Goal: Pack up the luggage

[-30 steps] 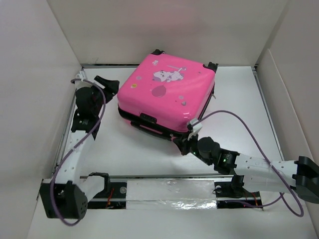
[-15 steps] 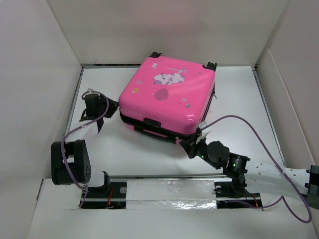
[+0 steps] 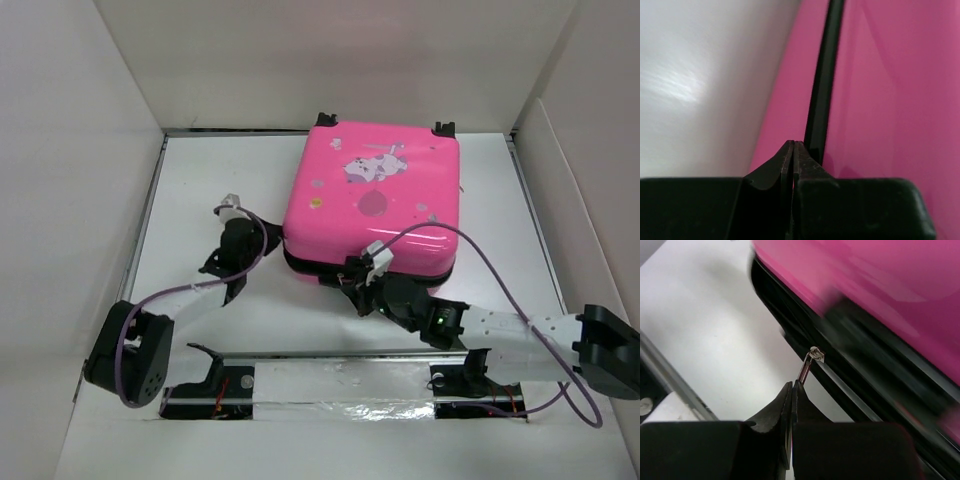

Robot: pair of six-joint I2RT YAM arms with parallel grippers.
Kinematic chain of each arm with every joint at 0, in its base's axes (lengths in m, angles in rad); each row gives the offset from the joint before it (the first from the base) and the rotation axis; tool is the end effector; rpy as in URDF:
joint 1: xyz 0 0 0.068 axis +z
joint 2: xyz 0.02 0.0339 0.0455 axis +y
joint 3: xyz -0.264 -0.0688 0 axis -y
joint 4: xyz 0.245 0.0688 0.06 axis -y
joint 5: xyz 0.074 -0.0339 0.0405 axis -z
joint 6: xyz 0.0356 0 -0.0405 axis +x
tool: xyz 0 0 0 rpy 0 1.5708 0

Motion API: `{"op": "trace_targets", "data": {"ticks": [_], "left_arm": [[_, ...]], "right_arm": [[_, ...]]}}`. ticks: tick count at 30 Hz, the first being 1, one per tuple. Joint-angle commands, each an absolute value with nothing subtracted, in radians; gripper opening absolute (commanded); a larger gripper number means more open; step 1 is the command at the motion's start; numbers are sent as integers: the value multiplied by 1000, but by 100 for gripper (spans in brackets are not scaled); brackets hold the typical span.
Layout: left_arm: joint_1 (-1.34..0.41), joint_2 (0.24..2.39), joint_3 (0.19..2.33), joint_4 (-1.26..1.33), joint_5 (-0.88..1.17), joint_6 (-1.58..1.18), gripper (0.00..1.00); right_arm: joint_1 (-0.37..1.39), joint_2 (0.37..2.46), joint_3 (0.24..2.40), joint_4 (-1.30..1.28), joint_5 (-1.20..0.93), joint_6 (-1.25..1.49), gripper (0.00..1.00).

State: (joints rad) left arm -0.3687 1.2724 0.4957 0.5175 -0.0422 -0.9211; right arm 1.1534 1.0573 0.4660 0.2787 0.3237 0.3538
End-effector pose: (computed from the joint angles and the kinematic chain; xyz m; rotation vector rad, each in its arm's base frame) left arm 0.2478 -0.0941 0.2088 -0.5532 1.8374 -0.8550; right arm 0.1035 0.2054 0.2236 -0.5370 1.8567 0.7272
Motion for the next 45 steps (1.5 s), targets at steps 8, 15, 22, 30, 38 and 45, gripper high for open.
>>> {"op": "trace_targets", "data": {"ticks": [8, 15, 22, 30, 38, 45], "left_arm": [[-592, 985, 315, 476, 86, -920, 0], [-601, 824, 213, 448, 75, -930, 0], [-569, 770, 245, 388, 54, -882, 3], [-569, 781, 305, 399, 95, -836, 28], [-569, 753, 322, 399, 103, -818, 61], [-569, 744, 288, 437, 130, -834, 59]], "right_arm": [[1311, 1498, 943, 374, 3, 252, 0], [1374, 1623, 1074, 418, 5, 271, 0], [1372, 1150, 813, 203, 418, 330, 3], [920, 663, 748, -242, 667, 387, 56], [70, 862, 925, -215, 13, 264, 100], [-279, 1113, 885, 50, -304, 422, 99]]}}
